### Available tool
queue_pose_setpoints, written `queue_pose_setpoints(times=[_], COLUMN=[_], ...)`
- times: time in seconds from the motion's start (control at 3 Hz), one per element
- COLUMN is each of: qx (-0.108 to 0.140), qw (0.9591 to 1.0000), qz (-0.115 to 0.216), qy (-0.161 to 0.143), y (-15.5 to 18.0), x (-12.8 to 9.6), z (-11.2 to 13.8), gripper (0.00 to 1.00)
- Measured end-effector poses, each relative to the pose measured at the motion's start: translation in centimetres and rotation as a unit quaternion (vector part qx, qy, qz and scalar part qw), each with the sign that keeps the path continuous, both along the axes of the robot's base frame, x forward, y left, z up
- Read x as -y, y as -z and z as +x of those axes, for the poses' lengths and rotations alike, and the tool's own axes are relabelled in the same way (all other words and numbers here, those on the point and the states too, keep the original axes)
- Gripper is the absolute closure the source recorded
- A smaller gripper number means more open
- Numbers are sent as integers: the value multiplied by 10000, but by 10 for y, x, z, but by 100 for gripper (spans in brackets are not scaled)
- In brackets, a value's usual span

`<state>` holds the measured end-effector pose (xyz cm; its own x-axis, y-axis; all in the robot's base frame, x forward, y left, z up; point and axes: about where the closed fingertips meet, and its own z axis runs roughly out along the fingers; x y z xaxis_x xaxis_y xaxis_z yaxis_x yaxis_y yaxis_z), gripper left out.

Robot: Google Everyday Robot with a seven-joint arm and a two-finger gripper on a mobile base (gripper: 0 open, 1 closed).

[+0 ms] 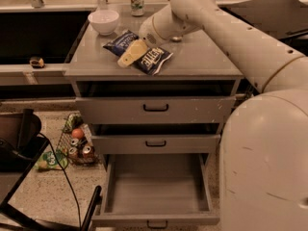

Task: Place blue chip bag into bottom drawer

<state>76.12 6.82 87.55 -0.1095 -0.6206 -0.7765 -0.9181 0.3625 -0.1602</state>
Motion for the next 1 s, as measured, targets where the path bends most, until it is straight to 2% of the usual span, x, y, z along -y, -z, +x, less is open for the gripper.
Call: queue_pose_setpoints(times=[0.33, 0.67, 1.0], qx=[-36, -40, 99], qw=[9999, 9998, 9998], qz=[-49, -23, 23], qy=[124, 213, 191], y=[12, 21, 16], x=[-3, -3, -4], z=[6, 10, 10], gripper=[18, 41, 65])
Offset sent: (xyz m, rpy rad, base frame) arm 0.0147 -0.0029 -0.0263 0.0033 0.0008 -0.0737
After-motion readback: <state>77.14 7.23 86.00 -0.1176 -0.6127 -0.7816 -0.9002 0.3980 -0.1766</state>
